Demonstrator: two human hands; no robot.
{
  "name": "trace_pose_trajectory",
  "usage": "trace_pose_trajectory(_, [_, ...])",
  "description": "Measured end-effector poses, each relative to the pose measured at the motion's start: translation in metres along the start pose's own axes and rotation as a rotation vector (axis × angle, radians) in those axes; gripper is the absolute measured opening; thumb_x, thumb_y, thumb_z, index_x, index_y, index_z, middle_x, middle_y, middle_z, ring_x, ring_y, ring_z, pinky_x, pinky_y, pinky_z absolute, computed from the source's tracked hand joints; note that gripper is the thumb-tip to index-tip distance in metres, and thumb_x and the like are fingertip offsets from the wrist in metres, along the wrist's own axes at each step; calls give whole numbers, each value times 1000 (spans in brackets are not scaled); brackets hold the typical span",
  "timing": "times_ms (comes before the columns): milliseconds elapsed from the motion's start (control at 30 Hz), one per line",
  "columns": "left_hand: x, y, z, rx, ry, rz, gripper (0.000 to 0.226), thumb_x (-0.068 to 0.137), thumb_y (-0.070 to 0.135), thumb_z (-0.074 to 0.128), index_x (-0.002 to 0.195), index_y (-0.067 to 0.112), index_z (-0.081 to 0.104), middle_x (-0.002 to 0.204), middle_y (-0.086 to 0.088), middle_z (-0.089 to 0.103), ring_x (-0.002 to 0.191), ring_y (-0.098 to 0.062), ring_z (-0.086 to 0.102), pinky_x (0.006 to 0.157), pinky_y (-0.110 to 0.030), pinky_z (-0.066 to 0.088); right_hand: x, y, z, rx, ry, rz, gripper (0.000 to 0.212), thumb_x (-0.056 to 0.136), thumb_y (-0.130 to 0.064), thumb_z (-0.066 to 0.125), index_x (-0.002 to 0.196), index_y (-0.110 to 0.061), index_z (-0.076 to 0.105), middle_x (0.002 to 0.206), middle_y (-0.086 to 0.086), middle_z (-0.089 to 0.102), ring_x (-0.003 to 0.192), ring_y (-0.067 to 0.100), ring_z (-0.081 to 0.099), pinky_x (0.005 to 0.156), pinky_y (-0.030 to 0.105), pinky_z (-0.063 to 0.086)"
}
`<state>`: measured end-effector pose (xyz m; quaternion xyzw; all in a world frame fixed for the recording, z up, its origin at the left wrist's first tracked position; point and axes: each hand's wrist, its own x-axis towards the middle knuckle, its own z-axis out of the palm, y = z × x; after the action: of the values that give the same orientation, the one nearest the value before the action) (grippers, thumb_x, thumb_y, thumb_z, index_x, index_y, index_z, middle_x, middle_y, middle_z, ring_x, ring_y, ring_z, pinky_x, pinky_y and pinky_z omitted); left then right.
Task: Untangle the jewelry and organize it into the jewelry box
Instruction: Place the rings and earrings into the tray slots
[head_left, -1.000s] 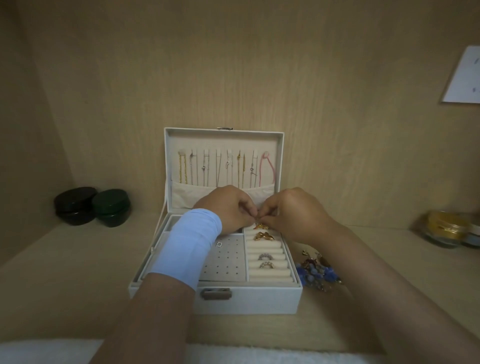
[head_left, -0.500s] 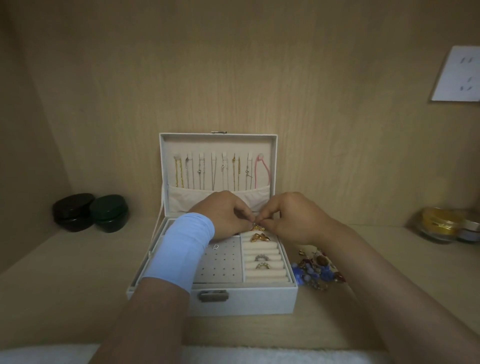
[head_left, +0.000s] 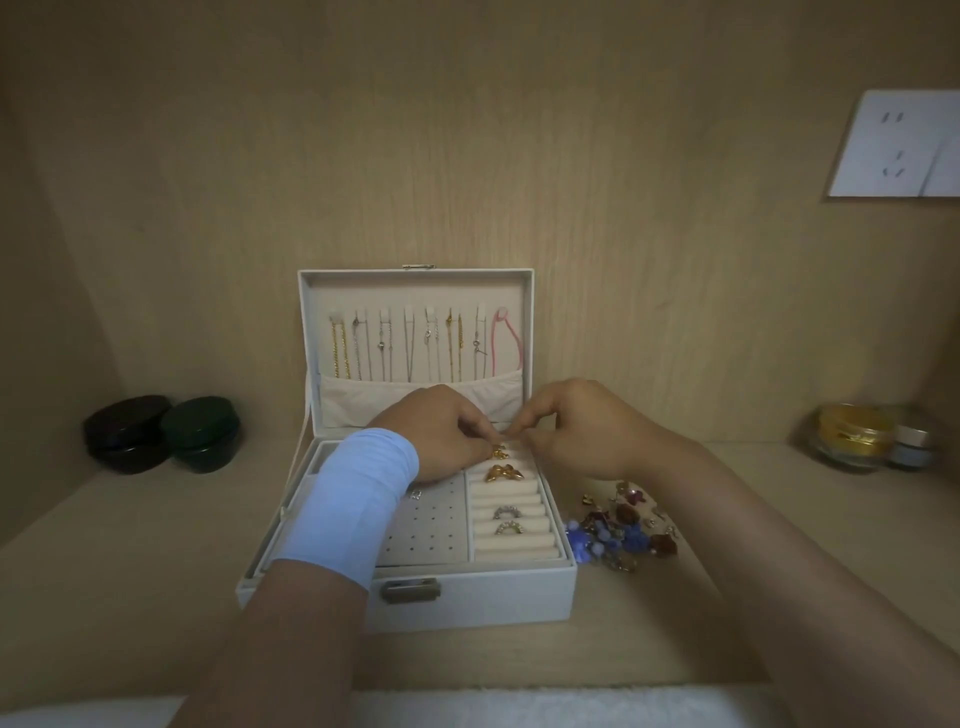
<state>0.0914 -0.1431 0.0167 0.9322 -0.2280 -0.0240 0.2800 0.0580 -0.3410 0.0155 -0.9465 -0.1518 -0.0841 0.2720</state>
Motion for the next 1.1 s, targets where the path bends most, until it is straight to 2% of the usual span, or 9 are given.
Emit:
trace_pose_trajectory(133, [-1,8,-2,22,41,-3,10,83,33,68,90,38,74,94,22,69,94,-2,62,95,-27,49,-19,19,-36,-3,102,59,16,96,-21,63,99,-28,77,95,-22,66,73,-21,55,70,6,36])
trace_pose_trajectory(333, [-4,53,17,22,134,142,12,90,33,61,94,35,71,88,24,64,82,-4,62,77,-21,48,-49,70,-54,-158,-44,231,17,92,-21,68,105,-24,78,104,-11,72,97,3,64,83,14,43])
trace_pose_trajectory(500, [3,90,52,70,17,202,16,91,30,61,103,29,72,94,17,64,89,-5,59,88,-23,47,-52,88,-50,-158,-117,299,15,89,-28,70,101,-26,78,101,-6,73,94,10,65,87,25,50])
trace_pose_trajectory(600, [16,102,66,150,-71,145,21,95,26,55,109,26,72,111,6,67,102,-15,61,95,-31,48,-51,85,-39,-137,-90,345,25,89,-43,66,73,-26,74,68,-11,68,69,8,62,69,27,48])
trace_pose_trajectory(667, [26,107,74,204,-115,85,25,97,22,51,113,25,71,120,3,66,109,-19,61,99,-32,47,-53,83,-33,-146,-92,379,31,83,-51,67,68,-26,76,60,-10,69,66,5,64,66,28,51])
trace_pose_trajectory(867, [42,114,90,236,-165,-16,30,97,20,51,123,21,66,131,-2,62,117,-23,59,101,-32,45,-53,85,-26,65,-89,379,9,79,-24,76,73,-17,79,70,-2,75,67,9,70,76,32,59])
trace_pose_trajectory(967, [43,111,91,95,-115,-16,26,93,18,57,114,24,70,122,-1,66,109,-20,61,97,-30,46,-54,88,-29,304,-43,424,9,83,-13,73,80,-6,77,72,13,74,55,15,62,60,30,57])
trace_pose_trajectory(1033, [43,106,87,-3,-68,-6,24,90,17,60,109,24,72,117,1,68,104,-17,63,96,-29,48,-53,89,-33,398,-15,477,12,85,-16,73,82,-5,76,70,10,68,49,12,55,42,19,43])
trace_pose_trajectory(1100, [40,103,84,-128,-46,-9,18,85,18,67,100,26,74,102,2,73,87,-15,68,91,-34,55,-52,90,-40,417,-32,504,14,86,-25,74,81,-12,76,70,2,66,50,11,52,41,17,33])
